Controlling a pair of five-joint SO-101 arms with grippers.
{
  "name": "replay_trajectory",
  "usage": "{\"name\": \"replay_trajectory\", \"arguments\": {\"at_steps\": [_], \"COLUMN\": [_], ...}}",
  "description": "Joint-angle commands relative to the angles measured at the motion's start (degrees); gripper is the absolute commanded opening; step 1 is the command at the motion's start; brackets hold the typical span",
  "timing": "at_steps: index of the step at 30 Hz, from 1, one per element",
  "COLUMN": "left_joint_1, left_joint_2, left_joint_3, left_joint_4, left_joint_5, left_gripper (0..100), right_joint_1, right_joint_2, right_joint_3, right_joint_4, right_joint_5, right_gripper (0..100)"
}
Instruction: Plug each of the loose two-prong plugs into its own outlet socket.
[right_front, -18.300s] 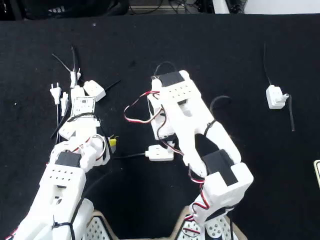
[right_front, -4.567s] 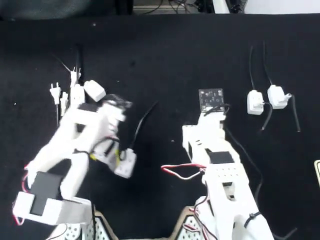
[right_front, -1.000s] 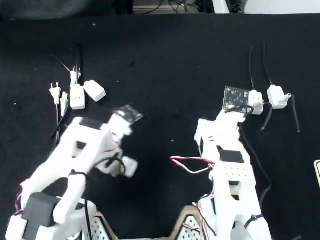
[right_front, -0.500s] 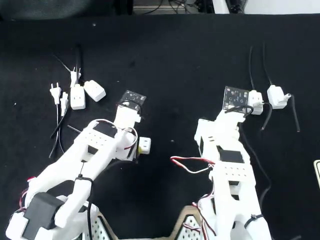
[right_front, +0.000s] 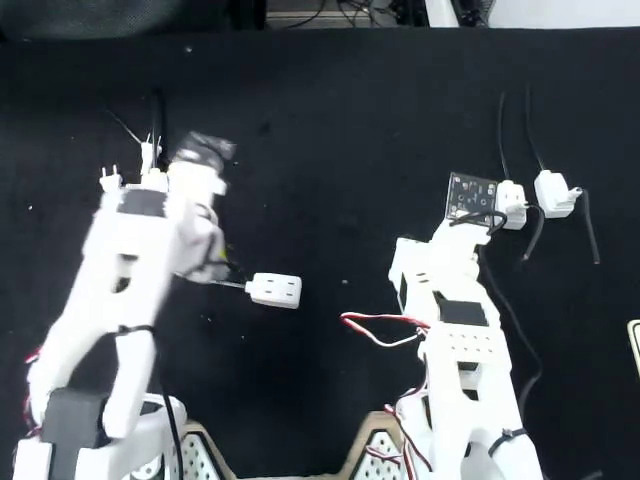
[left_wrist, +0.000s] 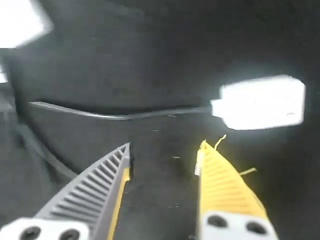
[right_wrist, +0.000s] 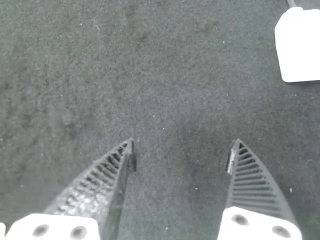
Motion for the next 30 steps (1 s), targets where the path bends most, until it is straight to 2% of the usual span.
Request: {"name": "replay_trajectory", "arguments": {"at_steps": [1,6,10,17,30], "left_joint_1": [-10.9,-21.1,-24.8,-25.4,-25.9], "left_joint_2": [-0.3,-0.3,2.4,16.9,38.8], "left_joint_3": [-8.9,-10.9,-10.9,-20.9,-47.6], "left_joint_4": [2.1,-2.9,-6.5,-6.4,-6.9], "left_joint_5": [-5.1,-10.5,-11.0,-10.9,-1.0], "left_gripper": [22,22,22,22,22], "right_joint_1": [1.0,1.0,1.0,1.0,1.0], "right_joint_2": [-2.0,-2.0,-2.0,-2.0,-2.0], "right_joint_3": [-3.5,-3.6,-3.4,-3.3,-3.6], "right_joint_4": [-1.1,-1.1,-1.1,-1.1,-1.0], "right_joint_5": [-0.5,-0.5,-0.5,-0.5,-0.5], "right_gripper": [28.3,28.3,28.3,28.3,28.3]}}
